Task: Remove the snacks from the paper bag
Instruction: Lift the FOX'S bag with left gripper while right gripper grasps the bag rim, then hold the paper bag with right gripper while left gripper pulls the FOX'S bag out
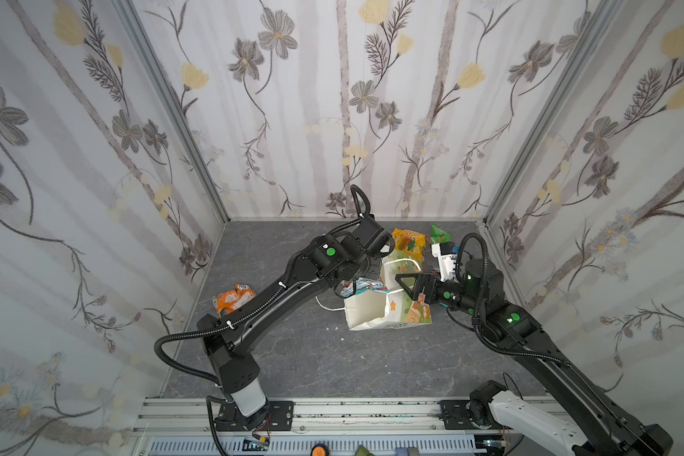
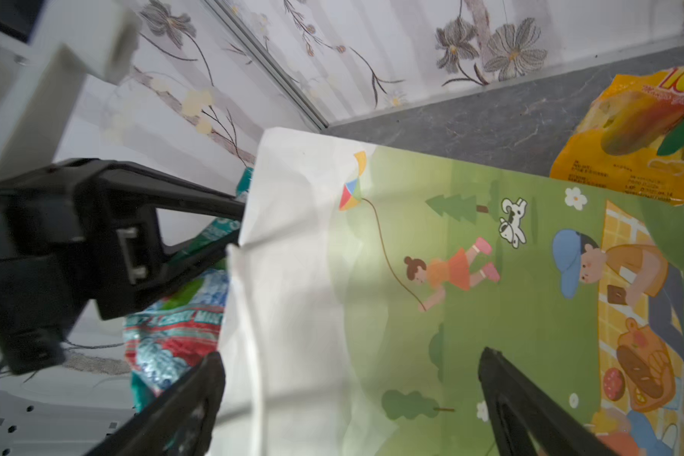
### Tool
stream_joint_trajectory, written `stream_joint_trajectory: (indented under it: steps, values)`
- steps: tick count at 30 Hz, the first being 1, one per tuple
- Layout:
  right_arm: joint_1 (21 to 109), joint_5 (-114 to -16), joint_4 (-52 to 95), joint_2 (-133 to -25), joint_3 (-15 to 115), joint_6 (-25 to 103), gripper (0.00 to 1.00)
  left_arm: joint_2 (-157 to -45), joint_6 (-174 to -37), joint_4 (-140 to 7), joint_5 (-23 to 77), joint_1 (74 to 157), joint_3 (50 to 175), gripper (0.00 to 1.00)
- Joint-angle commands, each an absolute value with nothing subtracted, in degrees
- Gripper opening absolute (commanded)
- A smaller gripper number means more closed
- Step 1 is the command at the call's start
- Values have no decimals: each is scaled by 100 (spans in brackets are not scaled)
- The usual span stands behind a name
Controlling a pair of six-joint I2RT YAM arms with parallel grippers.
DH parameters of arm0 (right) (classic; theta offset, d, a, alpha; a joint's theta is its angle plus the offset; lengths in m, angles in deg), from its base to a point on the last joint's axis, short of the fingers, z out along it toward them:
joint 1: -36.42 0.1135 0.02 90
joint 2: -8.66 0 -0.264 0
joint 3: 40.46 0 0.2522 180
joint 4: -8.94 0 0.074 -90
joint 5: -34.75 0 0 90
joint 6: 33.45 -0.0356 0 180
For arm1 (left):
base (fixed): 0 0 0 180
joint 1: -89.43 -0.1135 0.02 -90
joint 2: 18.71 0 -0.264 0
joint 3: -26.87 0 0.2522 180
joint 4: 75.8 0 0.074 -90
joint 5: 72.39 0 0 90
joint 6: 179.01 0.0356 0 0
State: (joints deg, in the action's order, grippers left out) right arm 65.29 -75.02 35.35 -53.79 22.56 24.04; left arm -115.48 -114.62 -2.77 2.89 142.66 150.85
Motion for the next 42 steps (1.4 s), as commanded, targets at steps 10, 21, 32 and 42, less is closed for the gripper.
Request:
stream_joint_trajectory:
  steps: [10,21,32,42]
  values:
    - [6508,-7986,2851,-5673,2029,2174,99,-12372,-11444,-740,1520,14180,15615,0]
    - [5363,-8211,3268,-4879,1785,2449,100,-13043,-11545,-878,2070,14334,16289,0]
    - [4539,-7373,4238,-4872,1835,2867,96,-13712,-11491,-426,1960,14502,17431,0]
    - [4548,-7117,4449,-4818,1884,2997,58,-13654,-11221,365,1204,14627,18431,0]
